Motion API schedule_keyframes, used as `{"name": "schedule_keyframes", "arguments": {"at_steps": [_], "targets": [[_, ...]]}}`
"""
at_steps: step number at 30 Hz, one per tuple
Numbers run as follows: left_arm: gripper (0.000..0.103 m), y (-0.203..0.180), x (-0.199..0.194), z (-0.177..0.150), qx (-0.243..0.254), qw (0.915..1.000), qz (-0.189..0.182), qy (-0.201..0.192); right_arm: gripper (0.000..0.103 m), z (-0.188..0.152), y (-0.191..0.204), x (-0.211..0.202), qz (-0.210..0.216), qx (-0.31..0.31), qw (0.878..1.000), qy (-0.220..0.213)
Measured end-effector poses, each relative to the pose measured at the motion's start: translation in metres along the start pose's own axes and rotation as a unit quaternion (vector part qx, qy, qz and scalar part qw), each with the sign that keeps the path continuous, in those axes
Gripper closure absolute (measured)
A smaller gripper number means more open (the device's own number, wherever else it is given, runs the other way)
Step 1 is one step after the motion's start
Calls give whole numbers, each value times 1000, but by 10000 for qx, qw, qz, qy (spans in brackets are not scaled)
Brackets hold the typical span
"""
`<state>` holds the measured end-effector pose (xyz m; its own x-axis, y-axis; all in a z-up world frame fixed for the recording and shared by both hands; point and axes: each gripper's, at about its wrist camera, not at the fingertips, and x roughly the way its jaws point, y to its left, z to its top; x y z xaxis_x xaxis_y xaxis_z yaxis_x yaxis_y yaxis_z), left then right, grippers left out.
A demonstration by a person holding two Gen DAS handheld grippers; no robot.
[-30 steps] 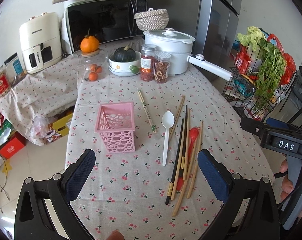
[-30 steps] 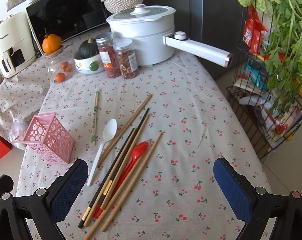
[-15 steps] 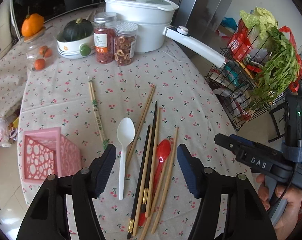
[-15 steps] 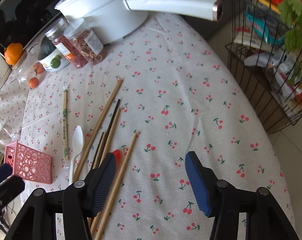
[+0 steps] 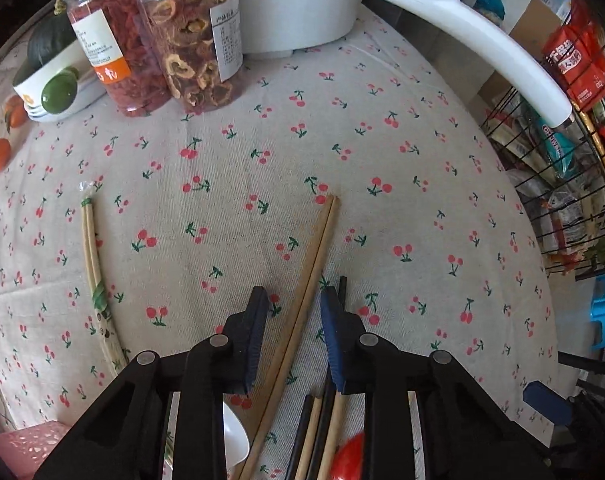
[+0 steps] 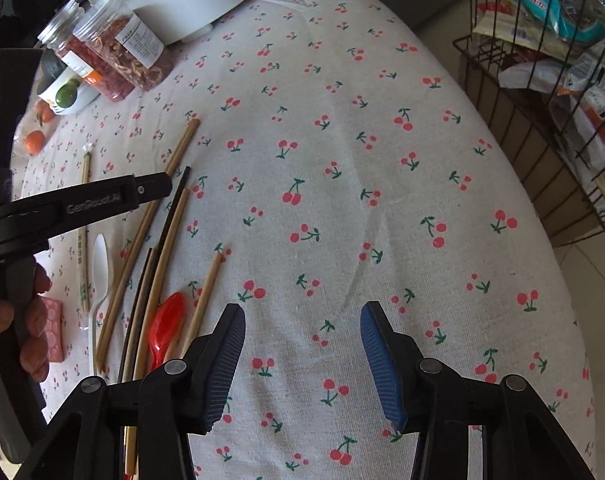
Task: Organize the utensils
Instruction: 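Grasp a wooden chopstick with the left tool while the right tool grasps another chopstick, then lift both held chopsticks and carry them over the pink basket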
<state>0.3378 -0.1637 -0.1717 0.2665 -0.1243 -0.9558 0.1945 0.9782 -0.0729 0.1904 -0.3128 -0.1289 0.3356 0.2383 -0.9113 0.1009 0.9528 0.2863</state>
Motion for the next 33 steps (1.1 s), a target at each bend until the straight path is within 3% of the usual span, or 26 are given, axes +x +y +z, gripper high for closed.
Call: {"name": "schedule_keyframes", "arguments": {"at_steps": [3, 8, 14, 21, 26, 33], "targets": [[92, -9, 2, 4, 251, 9993, 285, 9, 50, 2, -6, 3, 74, 99, 9999, 47], [94, -8, -13, -2, 312, 9988, 319, -204, 50, 3, -3, 11, 129, 162, 9996, 181], [94, -1, -88, -33, 450, 9954, 29, -850, 50, -3, 10, 29, 264, 198, 9973, 657], [95, 20, -186, -104, 473, 9835, -369, -1706, 50, -3, 29, 37, 421, 317, 9969, 582], [99, 44, -225, -158, 312, 9761, -634, -2053, 70, -7, 49, 47, 246, 310, 9978, 537], [99, 70, -243, -197, 85, 9668, -830, -2416, 80, -11, 78, 53, -493, -139, 9983, 278]]}}
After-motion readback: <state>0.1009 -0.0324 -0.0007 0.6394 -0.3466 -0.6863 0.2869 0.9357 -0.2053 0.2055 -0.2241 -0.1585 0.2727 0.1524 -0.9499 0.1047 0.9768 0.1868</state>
